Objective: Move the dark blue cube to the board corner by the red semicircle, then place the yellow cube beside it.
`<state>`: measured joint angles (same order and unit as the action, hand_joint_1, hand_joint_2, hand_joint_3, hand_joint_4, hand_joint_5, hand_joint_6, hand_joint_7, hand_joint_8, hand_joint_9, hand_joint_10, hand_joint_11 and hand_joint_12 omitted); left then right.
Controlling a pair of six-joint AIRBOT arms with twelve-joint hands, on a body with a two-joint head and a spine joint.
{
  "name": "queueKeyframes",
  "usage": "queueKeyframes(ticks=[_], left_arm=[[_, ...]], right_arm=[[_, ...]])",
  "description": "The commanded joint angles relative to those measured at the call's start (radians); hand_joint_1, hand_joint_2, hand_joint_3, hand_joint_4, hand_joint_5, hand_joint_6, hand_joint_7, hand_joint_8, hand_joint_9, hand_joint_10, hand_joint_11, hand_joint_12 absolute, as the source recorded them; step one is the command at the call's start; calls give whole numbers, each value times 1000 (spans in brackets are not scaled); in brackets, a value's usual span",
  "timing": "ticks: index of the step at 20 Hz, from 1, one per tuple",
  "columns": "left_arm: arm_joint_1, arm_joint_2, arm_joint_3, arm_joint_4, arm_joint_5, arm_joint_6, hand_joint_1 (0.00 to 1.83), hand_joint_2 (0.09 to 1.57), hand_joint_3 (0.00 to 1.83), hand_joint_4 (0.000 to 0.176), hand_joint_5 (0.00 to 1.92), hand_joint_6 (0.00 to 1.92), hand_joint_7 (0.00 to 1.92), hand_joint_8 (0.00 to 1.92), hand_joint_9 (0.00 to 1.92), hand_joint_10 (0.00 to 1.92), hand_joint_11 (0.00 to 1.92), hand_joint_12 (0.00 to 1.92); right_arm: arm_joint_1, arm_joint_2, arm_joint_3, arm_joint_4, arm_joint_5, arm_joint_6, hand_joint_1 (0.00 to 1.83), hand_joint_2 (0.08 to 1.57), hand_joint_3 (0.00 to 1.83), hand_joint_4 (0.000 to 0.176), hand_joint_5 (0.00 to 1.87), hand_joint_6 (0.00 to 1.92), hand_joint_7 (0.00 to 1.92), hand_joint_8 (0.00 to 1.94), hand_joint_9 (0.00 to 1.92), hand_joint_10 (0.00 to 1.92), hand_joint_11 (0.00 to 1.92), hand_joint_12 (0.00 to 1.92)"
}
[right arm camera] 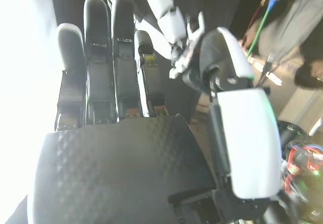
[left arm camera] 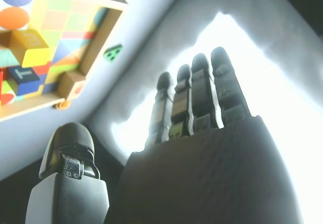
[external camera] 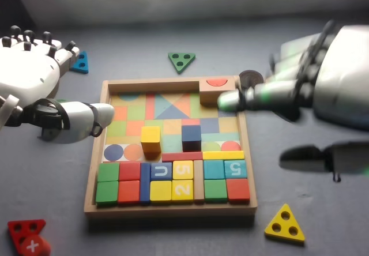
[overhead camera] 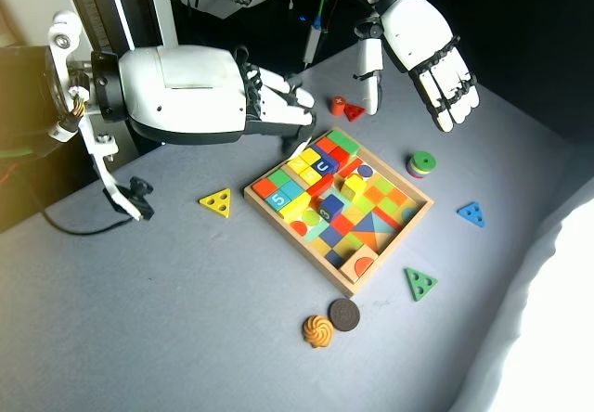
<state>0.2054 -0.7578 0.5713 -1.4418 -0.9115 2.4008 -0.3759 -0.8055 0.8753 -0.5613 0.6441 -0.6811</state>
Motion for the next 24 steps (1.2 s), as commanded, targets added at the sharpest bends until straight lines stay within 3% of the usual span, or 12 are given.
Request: queueKeyframes(ticks=[1, 3, 7, 9, 11, 12, 15, 18, 24], left_arm=[[-10, 7, 3, 67, -57, 2, 0, 1186, 0, 0, 82, 6, 79, 7, 82, 7, 45, 79], [-12, 6, -2, 67, -57, 6, 0, 1189, 0, 0, 55, 0, 72, 2, 72, 2, 23, 76], [-13, 6, -11, 58, -57, 9, 0, 1207, 7, 0, 78, 12, 69, 0, 68, 0, 31, 92], [-15, 6, -14, 58, -57, 9, 0, 1204, 5, 0, 78, 8, 44, 0, 35, 0, 10, 90], [-15, 4, -17, 58, -57, 9, 0, 1199, 2, 0, 55, 1, 29, 0, 26, 0, 3, 93], [-15, 2, -17, 58, -57, 11, 0, 1196, 0, 0, 52, 0, 39, 4, 39, 5, 10, 100], [-14, 2, -26, 49, -57, 19, 0, 1194, 0, 0, 56, 2, 64, 11, 64, 12, 21, 116], [-14, 2, -32, 43, -57, 19, 0, 1198, 1, 0, 47, 1, 55, 0, 55, 0, 0, 164], [-13, 2, -26, 38, -57, 19, 0, 1207, 3, 0, 70, 4, 68, 3, 58, 2, 0, 165]], right_arm=[[17, 1, 12, 36, 99, -4, 918, 1170, 0, 0, 411, 9, 1078, 1939, 1149, 1921, 1073, 1921], [38, -39, 50, 33, 59, -2, 1076, 1156, 0, 0, 401, 3, 1259, 1941, 1389, 1921, 1330, 1921], [117, -164, 156, -85, -47, 90, 1407, 1299, 22, 0, 355, 4, 1257, 1941, 1489, 1921, 1625, 1921], [160, -227, 205, -178, -116, 198, 1634, 1308, 15, 0, 256, 4, 1163, 1941, 1523, 1921, 1715, 1921], [198, -290, 255, -327, -179, 372, 1767, 1264, 0, 0, 261, 6, 1190, 1941, 1519, 1921, 1649, 1921], [208, -309, 267, -356, -186, 386, 1776, 1250, 0, 0, 273, 9, 1186, 1941, 1506, 1921, 1627, 1921], [249, -359, 292, -618, -200, 569, 1808, 1211, 0, 0, 292, 10, 1258, 1941, 1477, 1921, 1581, 1921], [268, -367, 293, -797, -229, 664, 1831, 1193, 0, 0, 285, 7, 1182, 1941, 1419, 1921, 1611, 1921], [260, -404, 383, -888, -242, 742, 1831, 1203, 0, 0, 295, 8, 1182, 1941, 1423, 1921, 1635, 1921]])
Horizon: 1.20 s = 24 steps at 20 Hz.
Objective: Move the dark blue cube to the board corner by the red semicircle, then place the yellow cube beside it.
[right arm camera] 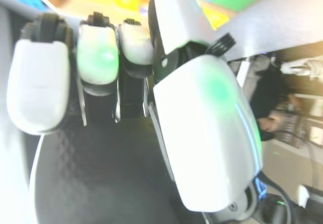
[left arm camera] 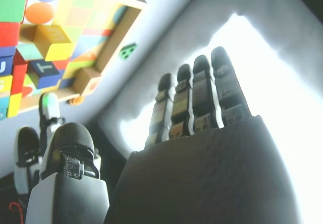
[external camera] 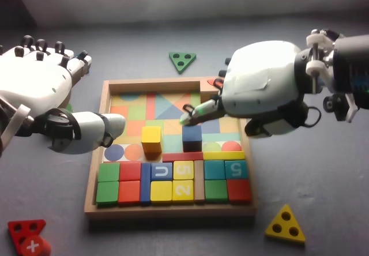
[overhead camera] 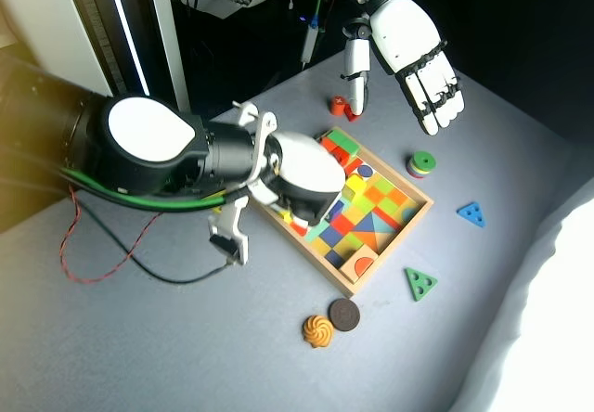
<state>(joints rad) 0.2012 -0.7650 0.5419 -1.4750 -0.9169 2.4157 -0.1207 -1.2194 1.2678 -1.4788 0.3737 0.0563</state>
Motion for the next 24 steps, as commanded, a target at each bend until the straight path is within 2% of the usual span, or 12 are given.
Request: queueKeyframes(ticks=[1, 3, 6, 12, 16, 20, 24], left_arm=[[-9, 9, 2, 71, -51, 4, 0, 1205, 1, 0, 71, 2, 78, 3, 71, 3, 0, 196], [-12, 9, -4, 69, -51, 4, 0, 1201, 0, 0, 50, 2, 68, 1, 63, 2, 0, 182], [-24, 7, -7, 64, -51, 13, 0, 1203, 0, 0, 55, 1, 65, 0, 66, 0, 0, 193], [-34, 6, -9, 52, -51, 20, 0, 1200, 0, 0, 69, 0, 67, 0, 62, 0, 0, 187], [-45, 2, -9, 52, -51, 20, 0, 1203, 0, 0, 57, 0, 74, 2, 80, 4, 0, 226], [-49, 1, -9, 45, -51, 28, 0, 1200, 1, 0, 55, 4, 62, 2, 65, 2, 0, 169], [-49, 1, -9, 34, -55, 37, 0, 1202, 0, 0, 85, 1, 89, 0, 89, 1, 0, 260]], right_arm=[[2, 3, 3, 28, 28, 5, 1831, 1211, 0, 0, 317, 14, 1214, 1941, 1420, 1921, 1654, 1921], [0, -12, 27, 28, 28, 5, 1831, 1246, 0, 0, 318, 1, 1252, 1941, 1424, 1921, 1676, 1921], [-3, -20, 30, 28, 28, 5, 1831, 1280, 0, 0, 329, 2, 1159, 1941, 1348, 1921, 1609, 1921], [-17, -21, 30, 28, 23, 10, 1831, 1292, 0, 0, 327, 7, 1077, 1941, 1312, 1921, 1561, 1921], [-29, -21, 30, 28, 23, 10, 1831, 1286, 0, 0, 350, 10, 1113, 1941, 1356, 1921, 1612, 1921], [-54, -21, 32, 15, 20, 6, 1831, 1294, 0, 0, 370, 12, 1176, 1941, 1413, 1921, 1621, 1921], [-79, -2, 49, -1, 19, 7, 1831, 1277, 0, 0, 380, 9, 1150, 1941, 1385, 1921, 1618, 1921]])
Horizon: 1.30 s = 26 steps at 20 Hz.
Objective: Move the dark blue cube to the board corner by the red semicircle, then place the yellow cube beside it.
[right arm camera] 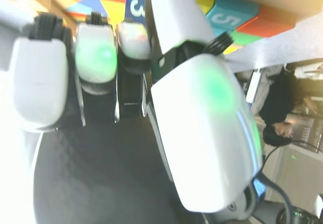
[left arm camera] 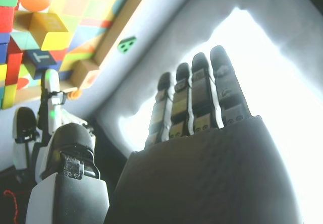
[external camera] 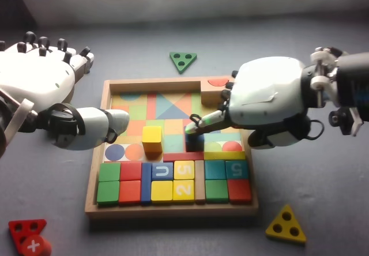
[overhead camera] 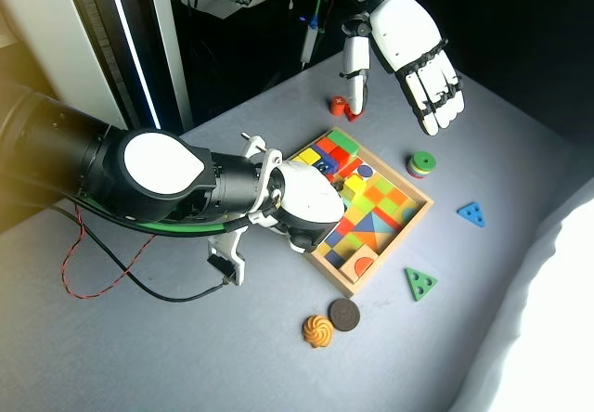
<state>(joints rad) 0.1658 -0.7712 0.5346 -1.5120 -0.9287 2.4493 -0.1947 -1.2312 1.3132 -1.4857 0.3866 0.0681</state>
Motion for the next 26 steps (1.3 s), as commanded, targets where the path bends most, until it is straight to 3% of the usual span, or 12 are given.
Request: queueKeyframes(ticks=[1, 7, 18, 26], left_arm=[[-14, 7, -2, 69, -46, 3, 0, 1199, 0, 0, 71, 1, 72, 1, 74, 1, 0, 232], [-20, 5, -1, 62, -56, 3, 0, 1213, 2, 0, 89, 2, 57, 1, 36, 0, 0, 129], [-20, 5, 0, 61, -56, 3, 0, 1211, 0, 0, 91, 2, 89, 2, 89, 3, 0, 232], [-21, 5, -1, 58, -56, 7, 0, 1222, 2, 0, 88, 2, 85, 2, 80, 1, 0, 205]], right_arm=[[-9, 17, 8, 6, 6, -4, 1831, 1296, 0, 0, 358, 4, 1180, 1941, 1414, 1921, 1636, 1921], [2, 25, 40, 7, -24, -4, 1831, 1288, 0, 0, 390, 9, 1169, 1941, 1368, 1921, 1615, 1921], [33, 44, 92, 7, -67, 44, 1831, 1291, 0, 0, 371, 1, 1159, 1941, 1399, 1921, 1630, 1921], [37, 52, 115, 7, -66, 52, 1831, 1292, 0, 0, 373, 0, 1182, 1941, 1423, 1921, 1599, 1921]])
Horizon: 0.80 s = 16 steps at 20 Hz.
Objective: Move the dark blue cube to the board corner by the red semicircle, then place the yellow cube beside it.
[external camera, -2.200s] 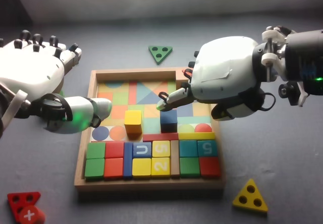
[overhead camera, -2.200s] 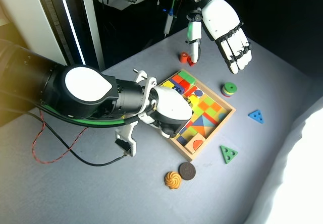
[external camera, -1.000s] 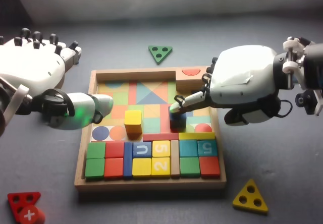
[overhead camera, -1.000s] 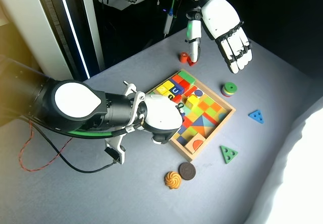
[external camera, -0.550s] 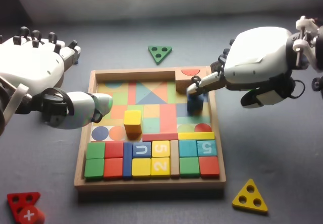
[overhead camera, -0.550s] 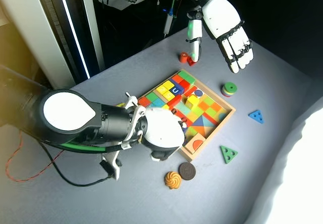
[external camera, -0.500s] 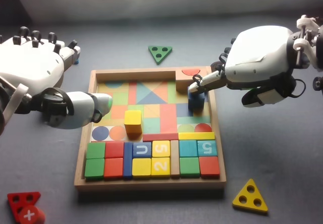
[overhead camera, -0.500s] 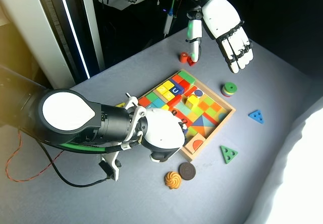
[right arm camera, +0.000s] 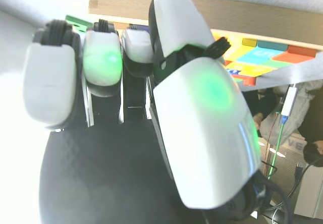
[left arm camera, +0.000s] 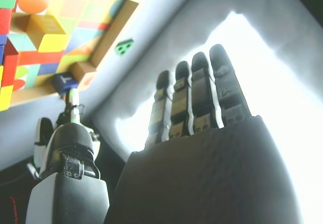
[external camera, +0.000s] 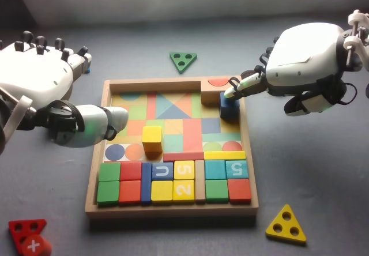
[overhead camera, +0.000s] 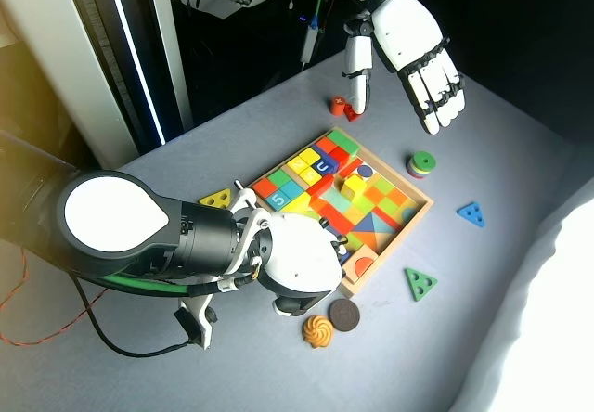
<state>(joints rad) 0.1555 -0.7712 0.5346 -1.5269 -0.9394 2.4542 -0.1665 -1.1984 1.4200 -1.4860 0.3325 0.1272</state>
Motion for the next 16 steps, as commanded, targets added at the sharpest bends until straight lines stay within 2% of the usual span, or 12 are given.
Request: queueKeyframes(ticks=[1, 7, 14, 16], left_arm=[[-11, 5, -1, 72, -45, 3, 0, 1222, 2, 0, 88, 2, 85, 2, 80, 1, 0, 205], [-13, 4, -2, 72, -45, 4, 0, 1222, 1, 0, 82, 2, 75, 2, 69, 2, 0, 193], [-13, 4, -2, 72, -45, 4, 0, 1218, 1, 0, 90, 4, 79, 3, 74, 3, 0, 218], [-13, 4, -3, 72, -45, 4, 0, 1218, 1, 0, 89, 0, 90, 3, 89, 5, 0, 251]], right_arm=[[10, 19, 8, 7, -12, -7, 1831, 1292, 0, 0, 373, 0, 1182, 1941, 1423, 1921, 1599, 1921], [41, 19, -10, 7, 2, -3, 1828, 1281, 0, 0, 406, 10, 1143, 1941, 1391, 1921, 1600, 1921], [138, 18, -27, 8, 6, -2, 1831, 1280, 0, 0, 395, 5, 1167, 1941, 1425, 1921, 1603, 1921], [151, 18, -39, 9, 48, -2, 1831, 1273, 0, 0, 399, 6, 1205, 1941, 1437, 1921, 1610, 1921]])
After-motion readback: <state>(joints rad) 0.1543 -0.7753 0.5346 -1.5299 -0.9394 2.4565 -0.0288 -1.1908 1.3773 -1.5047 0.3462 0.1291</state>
